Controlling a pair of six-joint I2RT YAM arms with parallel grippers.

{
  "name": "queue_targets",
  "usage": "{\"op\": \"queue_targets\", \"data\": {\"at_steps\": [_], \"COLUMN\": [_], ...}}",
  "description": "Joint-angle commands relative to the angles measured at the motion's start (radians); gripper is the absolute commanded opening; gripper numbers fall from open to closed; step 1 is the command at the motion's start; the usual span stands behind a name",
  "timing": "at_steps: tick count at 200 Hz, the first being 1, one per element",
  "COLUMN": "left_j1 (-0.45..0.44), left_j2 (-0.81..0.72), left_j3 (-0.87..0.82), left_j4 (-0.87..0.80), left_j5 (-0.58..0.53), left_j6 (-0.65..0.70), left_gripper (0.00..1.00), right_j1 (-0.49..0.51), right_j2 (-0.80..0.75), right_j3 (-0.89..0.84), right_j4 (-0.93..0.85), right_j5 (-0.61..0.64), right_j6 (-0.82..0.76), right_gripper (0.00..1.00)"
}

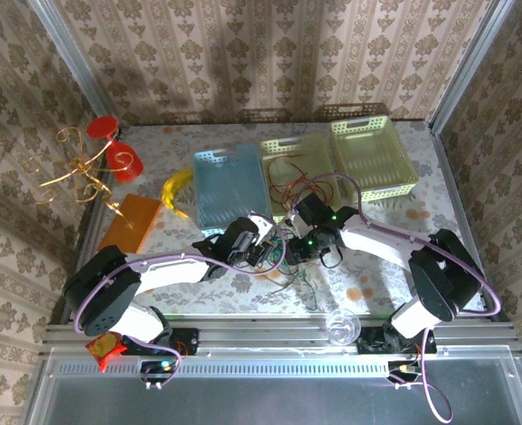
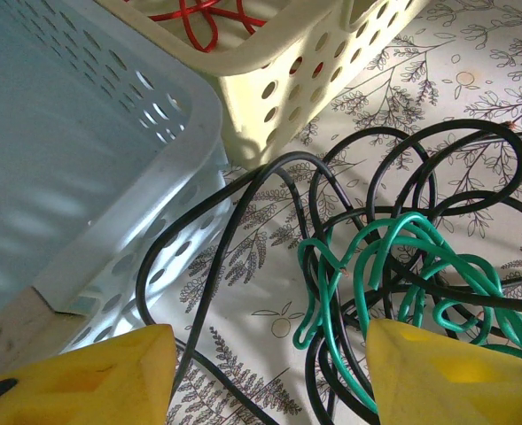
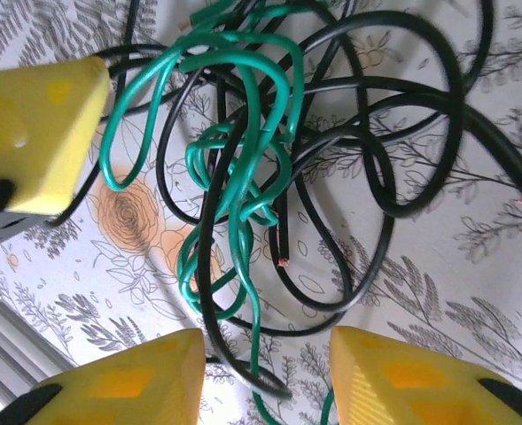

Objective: Untangle the cables

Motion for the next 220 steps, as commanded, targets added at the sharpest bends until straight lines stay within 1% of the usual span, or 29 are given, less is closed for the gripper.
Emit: {"op": "queue_targets", "data": {"at_steps": [1, 8, 16, 20, 29, 34, 50, 69, 84, 100, 121, 135, 158, 191, 195, 220], "left_j1": [0.009, 0.007, 0.006, 0.008, 0.005, 0.004, 0.003, 0.002, 0.003, 0.002, 0.002, 0.002, 0.003, 0.009, 0.012, 0.014], "left_j2": [0.015, 0.019, 0.025, 0.03, 0.043, 0.049, 0.079, 0.116, 0.143, 0.163, 0.186, 0.196, 0.205, 0.193, 0.19, 0.17], "left_j3": [-0.005, -0.004, -0.001, 0.0, 0.008, 0.013, 0.028, 0.045, 0.057, 0.061, 0.065, 0.07, 0.071, 0.049, 0.045, 0.015], "left_j4": [0.0, 0.003, 0.007, 0.009, 0.011, 0.015, 0.03, 0.044, 0.047, 0.057, 0.063, 0.068, 0.075, 0.084, 0.084, 0.072], "left_j5": [0.009, 0.01, 0.014, 0.015, 0.016, 0.018, 0.022, 0.034, 0.044, 0.056, 0.066, 0.07, 0.069, 0.06, 0.062, 0.079], "left_j6": [-0.012, -0.012, -0.009, -0.007, -0.003, 0.0, 0.011, 0.027, 0.033, 0.034, 0.034, 0.033, 0.032, 0.017, 0.014, 0.007], "left_gripper": [0.59, 0.59, 0.59, 0.59, 0.59, 0.59, 0.59, 0.59, 0.57, 0.49, 0.34, 0.22, 0.0, 0.0, 0.0, 0.0], "right_j1": [0.002, 0.002, 0.001, 0.0, 0.0, -0.001, -0.007, -0.035, -0.067, -0.107, -0.171, -0.204, -0.249, -0.308, -0.315, -0.359], "right_j2": [0.051, 0.061, 0.059, 0.053, 0.032, 0.018, -0.034, -0.082, -0.12, -0.171, -0.263, -0.305, -0.349, -0.398, -0.403, -0.436], "right_j3": [0.043, 0.052, 0.056, 0.056, 0.056, 0.057, 0.059, 0.068, 0.076, 0.08, 0.085, 0.106, 0.156, 0.222, 0.231, 0.275], "right_j4": [0.015, 0.008, 0.009, 0.01, 0.011, 0.009, 0.002, -0.008, -0.01, 0.005, 0.059, 0.065, 0.035, -0.021, -0.052, -0.114], "right_j5": [-0.069, -0.069, -0.067, -0.067, -0.075, -0.098, -0.173, -0.256, -0.273, -0.276, -0.344, -0.374, -0.374, -0.357, -0.357, -0.357], "right_j6": [-0.018, -0.019, -0.02, -0.02, -0.029, -0.041, -0.069, -0.059, -0.037, -0.008, 0.047, 0.062, 0.057, 0.016, 0.007, -0.038], "right_gripper": [0.36, 0.29, 0.16, 0.11, 0.03, 0.0, 0.0, 0.0, 0.0, 0.0, 0.0, 0.0, 0.0, 0.0, 0.0, 0.0]}}
